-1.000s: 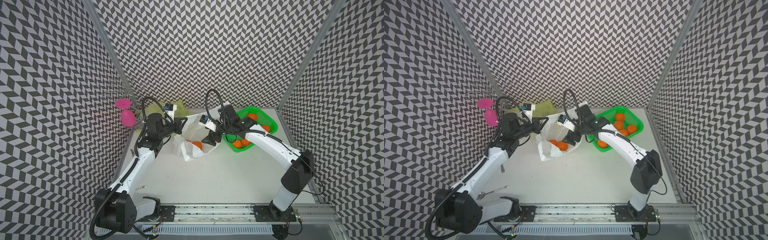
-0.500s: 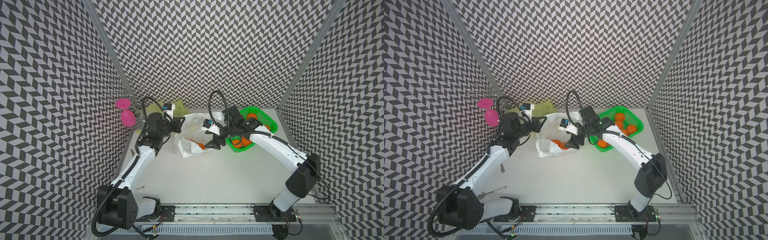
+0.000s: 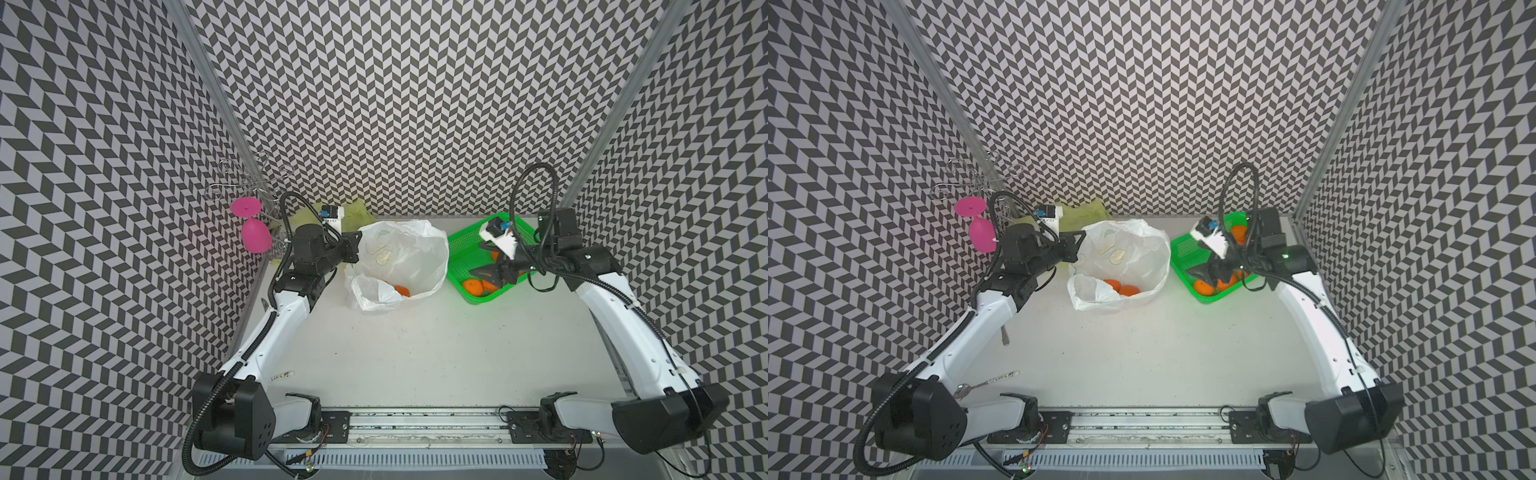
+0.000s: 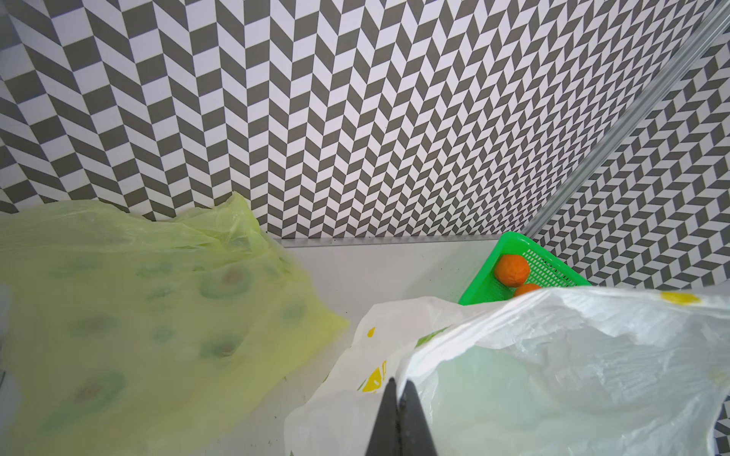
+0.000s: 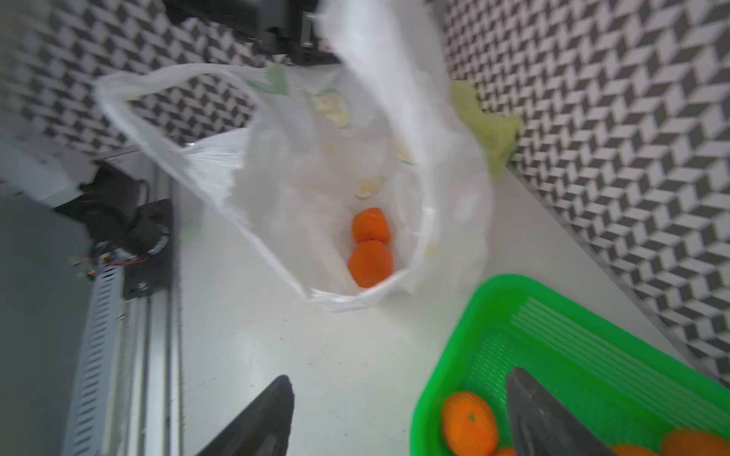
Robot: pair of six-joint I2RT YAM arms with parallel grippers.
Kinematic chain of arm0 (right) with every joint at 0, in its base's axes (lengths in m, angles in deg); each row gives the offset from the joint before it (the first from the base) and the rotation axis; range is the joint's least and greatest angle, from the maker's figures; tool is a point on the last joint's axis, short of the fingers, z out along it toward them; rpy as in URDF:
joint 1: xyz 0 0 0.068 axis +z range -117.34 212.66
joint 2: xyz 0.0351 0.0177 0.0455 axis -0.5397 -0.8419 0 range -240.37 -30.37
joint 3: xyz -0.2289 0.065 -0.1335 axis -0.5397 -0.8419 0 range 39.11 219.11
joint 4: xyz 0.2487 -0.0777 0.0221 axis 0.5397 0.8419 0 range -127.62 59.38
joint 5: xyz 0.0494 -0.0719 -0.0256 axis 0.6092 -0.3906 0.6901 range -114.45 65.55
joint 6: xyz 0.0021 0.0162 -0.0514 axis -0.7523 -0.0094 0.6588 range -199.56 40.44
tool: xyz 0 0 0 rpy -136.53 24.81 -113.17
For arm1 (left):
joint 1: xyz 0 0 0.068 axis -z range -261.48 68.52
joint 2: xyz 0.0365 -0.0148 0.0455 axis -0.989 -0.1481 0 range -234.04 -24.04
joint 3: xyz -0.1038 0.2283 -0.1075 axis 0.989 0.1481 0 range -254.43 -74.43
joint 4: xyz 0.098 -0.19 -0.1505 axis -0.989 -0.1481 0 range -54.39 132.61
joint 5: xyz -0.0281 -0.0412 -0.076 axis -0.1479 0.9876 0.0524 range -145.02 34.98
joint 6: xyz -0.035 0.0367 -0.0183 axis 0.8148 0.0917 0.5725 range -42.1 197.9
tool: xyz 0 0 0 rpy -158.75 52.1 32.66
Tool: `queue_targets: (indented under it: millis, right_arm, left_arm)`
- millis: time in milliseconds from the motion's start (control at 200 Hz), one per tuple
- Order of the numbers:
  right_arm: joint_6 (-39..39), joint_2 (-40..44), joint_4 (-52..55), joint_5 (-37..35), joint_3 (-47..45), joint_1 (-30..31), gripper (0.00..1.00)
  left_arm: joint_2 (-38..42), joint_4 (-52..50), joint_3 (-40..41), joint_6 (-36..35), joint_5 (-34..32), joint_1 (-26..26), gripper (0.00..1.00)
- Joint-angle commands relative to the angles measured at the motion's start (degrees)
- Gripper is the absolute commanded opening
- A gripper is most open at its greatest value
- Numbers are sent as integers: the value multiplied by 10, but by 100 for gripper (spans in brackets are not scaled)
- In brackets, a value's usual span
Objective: Place the oranges into plastic bags & tie knots
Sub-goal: Pick up the orange from the basket.
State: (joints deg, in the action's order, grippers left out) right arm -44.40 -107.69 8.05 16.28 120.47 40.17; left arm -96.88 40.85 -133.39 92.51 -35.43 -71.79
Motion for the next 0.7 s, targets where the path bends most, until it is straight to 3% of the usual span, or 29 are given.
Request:
queue_targets:
  millis: [0,95,446,696]
  right_arm:
    - [-80,-66,-109,-120,-12,-47,83]
    - [-91,-117,-147,-209,-21,-46,88]
    - [-97,-258,-126,-356,-49,7,96]
    - [-94,-285,-135,-369,-89,11,96]
  left_arm:
    - [16,0,-15,2,8,-5,0]
    - [25,7,-5,4,13,-6,0]
    - [39,15,12,1,16,-7,0]
    - [43,18,17,0,17,-8,0]
